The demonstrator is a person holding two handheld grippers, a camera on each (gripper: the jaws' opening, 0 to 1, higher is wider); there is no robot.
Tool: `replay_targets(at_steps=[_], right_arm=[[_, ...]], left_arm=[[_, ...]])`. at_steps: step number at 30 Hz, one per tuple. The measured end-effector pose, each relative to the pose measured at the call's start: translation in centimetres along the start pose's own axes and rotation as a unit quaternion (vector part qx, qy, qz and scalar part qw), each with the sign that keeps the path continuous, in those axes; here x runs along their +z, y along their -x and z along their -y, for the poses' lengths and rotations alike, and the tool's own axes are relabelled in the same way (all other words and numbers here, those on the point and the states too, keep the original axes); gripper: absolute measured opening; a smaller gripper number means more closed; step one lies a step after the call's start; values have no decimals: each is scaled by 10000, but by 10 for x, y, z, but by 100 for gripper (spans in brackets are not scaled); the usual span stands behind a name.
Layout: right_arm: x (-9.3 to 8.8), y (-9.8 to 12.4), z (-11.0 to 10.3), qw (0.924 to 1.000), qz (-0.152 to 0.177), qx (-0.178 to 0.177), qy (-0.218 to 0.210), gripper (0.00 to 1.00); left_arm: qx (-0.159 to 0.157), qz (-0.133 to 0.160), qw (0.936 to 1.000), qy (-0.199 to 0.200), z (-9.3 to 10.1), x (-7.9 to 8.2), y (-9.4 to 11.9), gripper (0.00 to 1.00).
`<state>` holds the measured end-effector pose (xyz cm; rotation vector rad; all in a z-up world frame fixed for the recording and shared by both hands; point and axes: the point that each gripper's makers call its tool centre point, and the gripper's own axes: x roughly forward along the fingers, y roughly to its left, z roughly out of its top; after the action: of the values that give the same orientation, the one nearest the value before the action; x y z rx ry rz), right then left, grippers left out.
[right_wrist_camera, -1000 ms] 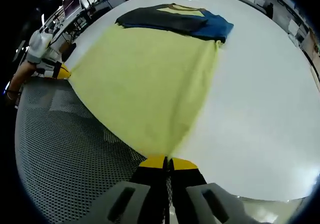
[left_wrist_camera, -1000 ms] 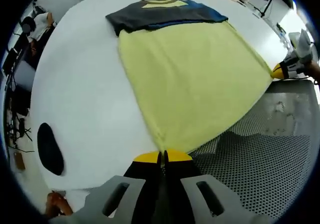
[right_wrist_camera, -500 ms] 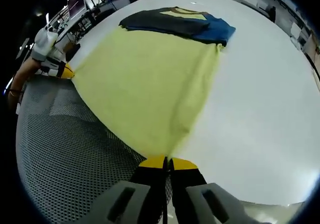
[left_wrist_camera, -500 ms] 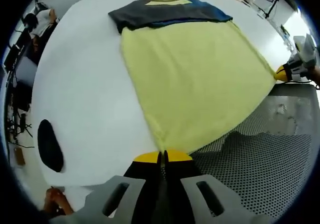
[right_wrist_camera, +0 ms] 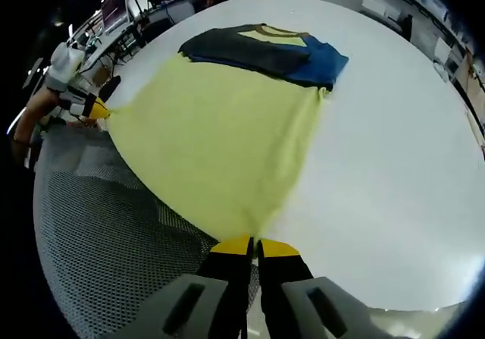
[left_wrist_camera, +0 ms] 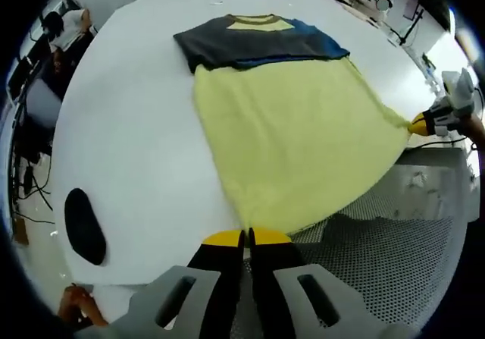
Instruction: Fold the garment on the visible template until the final outline fits inside the template.
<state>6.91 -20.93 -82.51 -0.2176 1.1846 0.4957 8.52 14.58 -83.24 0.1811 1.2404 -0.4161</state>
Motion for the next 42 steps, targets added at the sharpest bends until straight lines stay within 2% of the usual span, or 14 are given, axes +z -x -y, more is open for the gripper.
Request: replay_targets(at_steps=[4,7,13,16,26,33,42], right_arm=[[15,12,5,9998,184,-67,3,0],[24,20,8,9994,317,-102,32,0],[38,28,13,9988,468,-160,67,0],[50,31,17,9977,642,-195,79,0],[82,45,29,9944,1005,-317,48,0],[112,56,37,9907,1290,-418,70,0],[141,62,49,9862,1574,-504,-56,0]], left_arm=[[47,65,10000,-16,-2,13,5,2],[68,234,9997,-6,-3,27,10,2],[114,464,9989,-35,-9,48,25,2],[145,626,9979,3,-15,62,31,2],[220,951,9952,68,-22,91,40,2],[275,1324,9906,191,-32,120,54,2],[349,1522,9875,224,-41,152,60,2]])
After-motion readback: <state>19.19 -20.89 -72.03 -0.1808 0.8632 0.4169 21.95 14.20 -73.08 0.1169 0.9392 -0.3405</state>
